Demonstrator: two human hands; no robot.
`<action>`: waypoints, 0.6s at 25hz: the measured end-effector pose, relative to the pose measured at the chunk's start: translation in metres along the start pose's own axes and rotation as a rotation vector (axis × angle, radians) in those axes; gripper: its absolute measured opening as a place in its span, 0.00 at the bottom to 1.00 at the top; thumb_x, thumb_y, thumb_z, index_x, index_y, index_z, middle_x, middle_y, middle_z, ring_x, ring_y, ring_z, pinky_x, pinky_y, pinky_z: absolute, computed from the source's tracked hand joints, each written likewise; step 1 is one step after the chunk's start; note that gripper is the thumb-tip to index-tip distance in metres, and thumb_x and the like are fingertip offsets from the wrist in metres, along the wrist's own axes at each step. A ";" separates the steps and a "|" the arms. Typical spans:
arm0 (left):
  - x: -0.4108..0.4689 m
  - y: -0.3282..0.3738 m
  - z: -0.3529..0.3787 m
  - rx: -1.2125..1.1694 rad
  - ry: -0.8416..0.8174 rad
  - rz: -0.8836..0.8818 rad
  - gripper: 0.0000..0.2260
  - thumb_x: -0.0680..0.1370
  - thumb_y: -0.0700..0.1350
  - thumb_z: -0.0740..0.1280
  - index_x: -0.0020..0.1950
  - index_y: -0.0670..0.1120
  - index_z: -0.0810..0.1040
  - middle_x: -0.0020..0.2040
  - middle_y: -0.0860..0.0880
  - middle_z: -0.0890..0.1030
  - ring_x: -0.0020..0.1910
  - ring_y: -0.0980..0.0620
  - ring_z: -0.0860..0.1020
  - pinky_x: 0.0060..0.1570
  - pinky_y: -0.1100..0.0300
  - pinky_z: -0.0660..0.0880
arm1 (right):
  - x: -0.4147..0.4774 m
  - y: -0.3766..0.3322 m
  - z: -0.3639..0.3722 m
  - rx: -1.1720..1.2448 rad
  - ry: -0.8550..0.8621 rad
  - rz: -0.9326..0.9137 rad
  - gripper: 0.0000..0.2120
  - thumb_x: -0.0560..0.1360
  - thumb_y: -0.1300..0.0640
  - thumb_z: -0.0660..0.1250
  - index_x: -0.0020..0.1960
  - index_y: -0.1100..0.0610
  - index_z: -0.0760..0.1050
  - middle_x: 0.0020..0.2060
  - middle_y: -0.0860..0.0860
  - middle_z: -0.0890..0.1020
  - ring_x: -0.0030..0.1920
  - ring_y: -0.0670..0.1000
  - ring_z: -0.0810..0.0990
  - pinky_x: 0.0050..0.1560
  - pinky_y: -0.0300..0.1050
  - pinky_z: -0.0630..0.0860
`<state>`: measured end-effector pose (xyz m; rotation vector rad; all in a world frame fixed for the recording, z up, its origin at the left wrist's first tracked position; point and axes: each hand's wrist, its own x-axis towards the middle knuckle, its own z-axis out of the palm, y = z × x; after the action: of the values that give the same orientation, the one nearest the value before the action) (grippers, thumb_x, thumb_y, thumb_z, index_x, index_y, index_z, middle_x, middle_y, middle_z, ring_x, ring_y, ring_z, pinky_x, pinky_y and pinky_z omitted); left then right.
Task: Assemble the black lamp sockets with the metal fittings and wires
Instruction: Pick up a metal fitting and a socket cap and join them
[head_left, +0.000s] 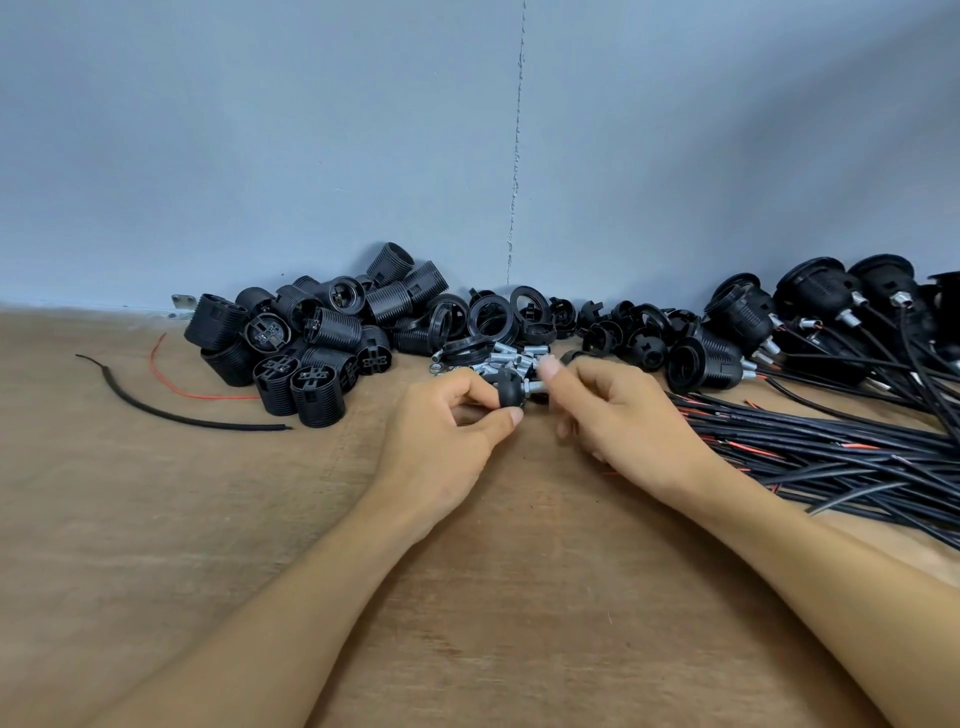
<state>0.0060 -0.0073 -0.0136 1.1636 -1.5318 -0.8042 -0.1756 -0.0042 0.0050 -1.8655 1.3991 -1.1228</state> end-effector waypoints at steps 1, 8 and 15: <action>0.000 0.000 0.000 -0.003 -0.001 -0.002 0.11 0.73 0.43 0.78 0.36 0.56 0.81 0.35 0.57 0.84 0.35 0.62 0.82 0.35 0.72 0.71 | 0.000 0.001 0.000 0.023 -0.003 -0.011 0.12 0.78 0.42 0.67 0.43 0.50 0.77 0.35 0.48 0.83 0.28 0.41 0.74 0.33 0.39 0.71; 0.000 -0.001 0.000 0.002 -0.011 0.017 0.10 0.72 0.43 0.78 0.37 0.55 0.82 0.34 0.57 0.84 0.34 0.62 0.81 0.34 0.73 0.71 | 0.001 0.003 0.000 0.003 0.002 -0.008 0.14 0.79 0.42 0.64 0.44 0.51 0.77 0.34 0.51 0.81 0.28 0.41 0.72 0.36 0.42 0.69; 0.000 -0.002 0.000 -0.003 -0.023 0.018 0.10 0.72 0.43 0.78 0.37 0.56 0.82 0.35 0.56 0.85 0.34 0.62 0.81 0.34 0.72 0.71 | 0.000 0.001 0.001 0.021 0.002 -0.010 0.13 0.79 0.44 0.65 0.43 0.52 0.76 0.30 0.47 0.78 0.25 0.46 0.74 0.31 0.40 0.70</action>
<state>0.0065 -0.0079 -0.0157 1.1410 -1.5576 -0.8101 -0.1754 -0.0046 0.0042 -1.8594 1.3751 -1.1404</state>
